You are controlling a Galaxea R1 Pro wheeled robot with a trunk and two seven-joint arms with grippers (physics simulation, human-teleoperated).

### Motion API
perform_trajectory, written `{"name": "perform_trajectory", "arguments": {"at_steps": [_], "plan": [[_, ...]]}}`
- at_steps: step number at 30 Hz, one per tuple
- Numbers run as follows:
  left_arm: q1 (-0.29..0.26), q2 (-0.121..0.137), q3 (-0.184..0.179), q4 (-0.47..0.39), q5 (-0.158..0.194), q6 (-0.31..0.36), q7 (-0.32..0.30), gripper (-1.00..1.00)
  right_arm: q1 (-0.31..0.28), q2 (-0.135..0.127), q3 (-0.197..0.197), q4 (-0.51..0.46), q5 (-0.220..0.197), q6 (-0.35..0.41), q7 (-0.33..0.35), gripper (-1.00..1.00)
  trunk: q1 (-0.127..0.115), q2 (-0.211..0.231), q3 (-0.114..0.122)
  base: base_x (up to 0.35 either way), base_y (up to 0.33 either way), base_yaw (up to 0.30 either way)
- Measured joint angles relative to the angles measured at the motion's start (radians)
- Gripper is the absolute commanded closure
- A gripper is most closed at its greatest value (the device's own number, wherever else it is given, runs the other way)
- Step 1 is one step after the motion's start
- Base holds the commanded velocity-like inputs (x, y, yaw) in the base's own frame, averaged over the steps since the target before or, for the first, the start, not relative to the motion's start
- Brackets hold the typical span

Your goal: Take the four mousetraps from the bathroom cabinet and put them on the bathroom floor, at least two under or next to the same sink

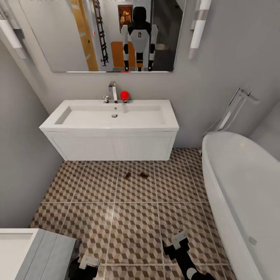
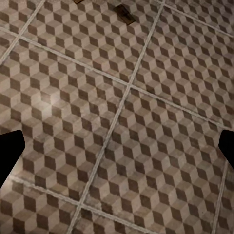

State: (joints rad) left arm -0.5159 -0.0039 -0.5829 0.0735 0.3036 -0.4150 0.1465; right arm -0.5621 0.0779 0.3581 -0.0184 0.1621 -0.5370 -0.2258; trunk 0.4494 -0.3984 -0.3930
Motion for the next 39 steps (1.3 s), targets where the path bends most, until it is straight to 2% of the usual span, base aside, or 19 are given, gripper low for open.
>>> {"name": "perform_trajectory", "arguments": {"at_steps": [39], "plan": [[0.000, 0.000, 0.000, 0.000, 0.000, 0.000, 0.000, -1.00, 0.000, 0.000, 0.000, 0.000, 0.000, 0.000, 0.000, -1.00, 0.000, 0.000, 0.063, 0.000, 0.000, 0.000]]}}
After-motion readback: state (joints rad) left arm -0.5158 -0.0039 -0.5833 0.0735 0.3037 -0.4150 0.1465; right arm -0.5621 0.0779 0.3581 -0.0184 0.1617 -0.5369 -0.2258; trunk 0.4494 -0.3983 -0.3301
